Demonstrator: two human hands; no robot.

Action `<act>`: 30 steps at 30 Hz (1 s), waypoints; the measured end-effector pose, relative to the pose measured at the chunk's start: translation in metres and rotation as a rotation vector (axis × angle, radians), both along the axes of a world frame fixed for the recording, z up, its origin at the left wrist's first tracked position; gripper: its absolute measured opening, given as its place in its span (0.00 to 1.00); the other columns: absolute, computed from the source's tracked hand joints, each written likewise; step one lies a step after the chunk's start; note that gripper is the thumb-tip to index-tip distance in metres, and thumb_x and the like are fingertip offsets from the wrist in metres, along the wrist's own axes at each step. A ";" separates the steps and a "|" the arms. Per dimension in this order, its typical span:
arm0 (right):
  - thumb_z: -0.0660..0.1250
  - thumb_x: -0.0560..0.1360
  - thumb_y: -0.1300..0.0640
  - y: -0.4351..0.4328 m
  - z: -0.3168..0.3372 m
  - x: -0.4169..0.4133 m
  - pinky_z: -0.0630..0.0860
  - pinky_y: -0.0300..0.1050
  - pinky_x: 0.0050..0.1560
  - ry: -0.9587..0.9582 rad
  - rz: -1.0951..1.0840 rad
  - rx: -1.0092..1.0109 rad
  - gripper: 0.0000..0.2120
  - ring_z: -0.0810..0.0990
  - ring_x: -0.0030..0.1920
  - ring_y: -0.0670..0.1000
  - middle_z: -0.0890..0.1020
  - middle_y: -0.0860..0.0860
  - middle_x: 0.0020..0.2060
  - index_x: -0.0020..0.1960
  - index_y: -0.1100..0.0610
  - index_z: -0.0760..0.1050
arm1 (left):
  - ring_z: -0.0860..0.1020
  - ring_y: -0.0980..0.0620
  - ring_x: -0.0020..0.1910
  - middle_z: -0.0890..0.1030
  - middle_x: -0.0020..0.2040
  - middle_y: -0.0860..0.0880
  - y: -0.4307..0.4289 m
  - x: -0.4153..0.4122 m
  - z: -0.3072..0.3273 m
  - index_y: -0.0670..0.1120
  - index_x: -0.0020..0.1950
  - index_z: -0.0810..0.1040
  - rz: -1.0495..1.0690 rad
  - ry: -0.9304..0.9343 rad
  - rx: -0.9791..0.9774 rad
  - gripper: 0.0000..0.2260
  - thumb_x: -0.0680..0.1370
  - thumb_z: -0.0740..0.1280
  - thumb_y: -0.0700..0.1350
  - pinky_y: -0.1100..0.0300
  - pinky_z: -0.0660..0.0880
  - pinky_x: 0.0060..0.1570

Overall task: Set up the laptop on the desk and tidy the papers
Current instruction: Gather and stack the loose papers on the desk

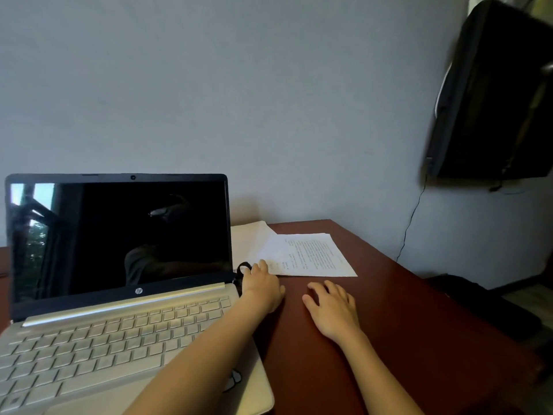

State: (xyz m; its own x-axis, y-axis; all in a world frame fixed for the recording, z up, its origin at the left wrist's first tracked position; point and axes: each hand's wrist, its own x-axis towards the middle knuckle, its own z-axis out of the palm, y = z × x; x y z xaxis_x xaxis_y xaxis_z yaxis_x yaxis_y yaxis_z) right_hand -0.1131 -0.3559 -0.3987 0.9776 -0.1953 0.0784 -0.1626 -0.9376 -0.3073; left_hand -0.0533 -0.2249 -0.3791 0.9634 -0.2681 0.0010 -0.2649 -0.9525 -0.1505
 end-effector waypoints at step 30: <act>0.60 0.76 0.40 -0.017 0.008 0.027 0.67 0.52 0.64 -0.240 -0.349 0.811 0.32 0.70 0.67 0.59 0.73 0.55 0.67 0.74 0.56 0.60 | 0.69 0.48 0.66 0.65 0.73 0.49 -0.037 0.007 -0.012 0.45 0.75 0.60 -0.658 -0.176 -0.009 0.20 0.83 0.45 0.48 0.56 0.63 0.59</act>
